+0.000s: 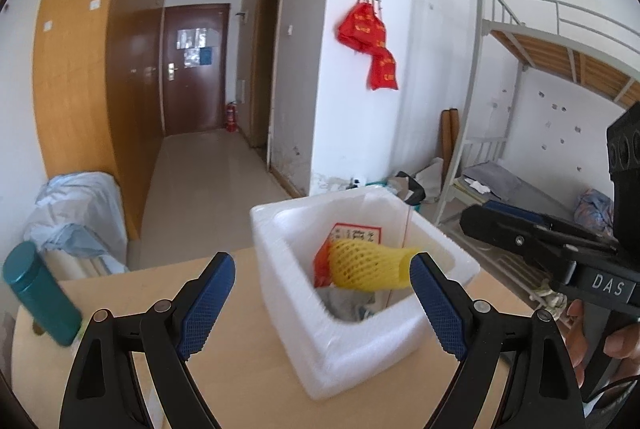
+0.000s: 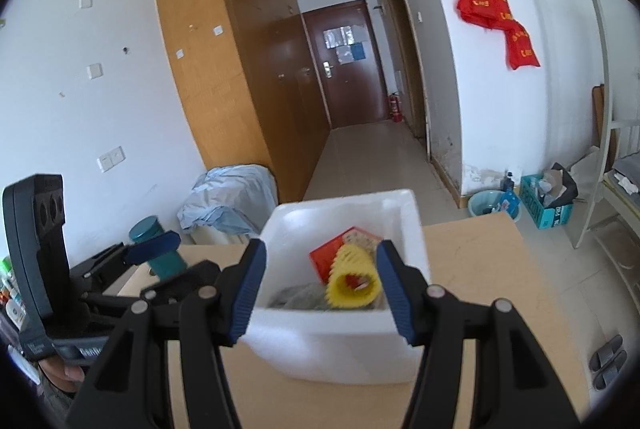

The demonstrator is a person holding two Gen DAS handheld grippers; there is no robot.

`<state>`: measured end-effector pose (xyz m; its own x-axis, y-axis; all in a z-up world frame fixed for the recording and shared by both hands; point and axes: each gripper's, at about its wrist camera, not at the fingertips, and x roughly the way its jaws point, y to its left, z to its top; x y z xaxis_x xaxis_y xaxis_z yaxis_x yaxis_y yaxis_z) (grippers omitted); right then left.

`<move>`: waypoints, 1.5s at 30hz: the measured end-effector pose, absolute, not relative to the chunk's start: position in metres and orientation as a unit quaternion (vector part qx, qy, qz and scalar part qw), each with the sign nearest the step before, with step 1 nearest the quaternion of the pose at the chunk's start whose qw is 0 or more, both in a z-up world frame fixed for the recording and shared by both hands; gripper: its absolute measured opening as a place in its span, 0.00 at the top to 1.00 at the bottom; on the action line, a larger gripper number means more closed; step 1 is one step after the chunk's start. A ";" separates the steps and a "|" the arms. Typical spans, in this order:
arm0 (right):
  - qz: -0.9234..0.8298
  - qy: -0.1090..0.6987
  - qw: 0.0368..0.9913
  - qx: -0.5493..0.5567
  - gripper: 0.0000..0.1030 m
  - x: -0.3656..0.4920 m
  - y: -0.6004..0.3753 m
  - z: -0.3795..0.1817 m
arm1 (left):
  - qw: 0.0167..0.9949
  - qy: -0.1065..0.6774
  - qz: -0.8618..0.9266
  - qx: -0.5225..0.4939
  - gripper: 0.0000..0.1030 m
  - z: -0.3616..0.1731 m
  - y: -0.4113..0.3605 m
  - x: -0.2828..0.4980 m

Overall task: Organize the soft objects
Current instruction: 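Withdraw both tools from the foam box back over the table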

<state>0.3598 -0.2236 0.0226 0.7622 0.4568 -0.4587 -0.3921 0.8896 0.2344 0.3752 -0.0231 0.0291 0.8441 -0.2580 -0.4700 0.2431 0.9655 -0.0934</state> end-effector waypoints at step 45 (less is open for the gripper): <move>0.352 0.314 0.881 -0.031 0.17 0.271 -0.034 -0.048 | 0.969 0.225 0.091 -0.037 0.02 -0.018 0.180 0.226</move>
<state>0.2714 -0.0338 -0.0477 0.5549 0.6012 -0.5751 -0.6401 0.7501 0.1665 0.2258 0.1798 -0.0181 0.8823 0.1590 -0.4429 -0.1923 0.9808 -0.0311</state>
